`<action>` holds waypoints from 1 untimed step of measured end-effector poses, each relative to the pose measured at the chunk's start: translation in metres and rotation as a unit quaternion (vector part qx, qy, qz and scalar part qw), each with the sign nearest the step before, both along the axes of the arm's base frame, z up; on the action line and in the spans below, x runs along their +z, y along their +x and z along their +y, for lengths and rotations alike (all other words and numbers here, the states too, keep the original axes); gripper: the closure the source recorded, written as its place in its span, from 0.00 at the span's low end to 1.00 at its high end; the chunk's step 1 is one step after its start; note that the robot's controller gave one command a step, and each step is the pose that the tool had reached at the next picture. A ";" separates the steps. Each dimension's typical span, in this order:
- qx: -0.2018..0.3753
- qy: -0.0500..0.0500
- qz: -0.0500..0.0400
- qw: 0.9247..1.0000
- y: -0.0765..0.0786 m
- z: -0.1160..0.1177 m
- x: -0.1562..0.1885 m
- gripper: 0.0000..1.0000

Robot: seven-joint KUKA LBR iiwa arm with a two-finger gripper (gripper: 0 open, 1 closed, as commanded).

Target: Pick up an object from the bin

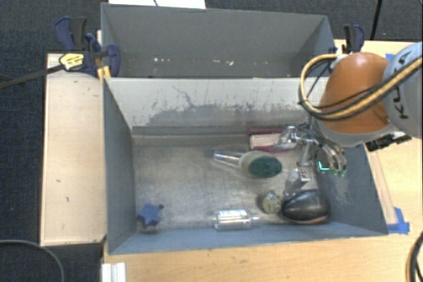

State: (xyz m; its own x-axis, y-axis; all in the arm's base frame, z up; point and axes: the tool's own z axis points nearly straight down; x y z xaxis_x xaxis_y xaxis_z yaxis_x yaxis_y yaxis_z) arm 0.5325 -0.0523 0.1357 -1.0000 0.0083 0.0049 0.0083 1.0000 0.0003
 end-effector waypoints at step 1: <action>-0.049 0.000 -0.010 0.999 0.037 0.042 -0.038 0.00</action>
Offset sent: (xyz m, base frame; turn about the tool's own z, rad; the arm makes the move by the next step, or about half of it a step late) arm 0.0329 0.0410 -0.0415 0.0989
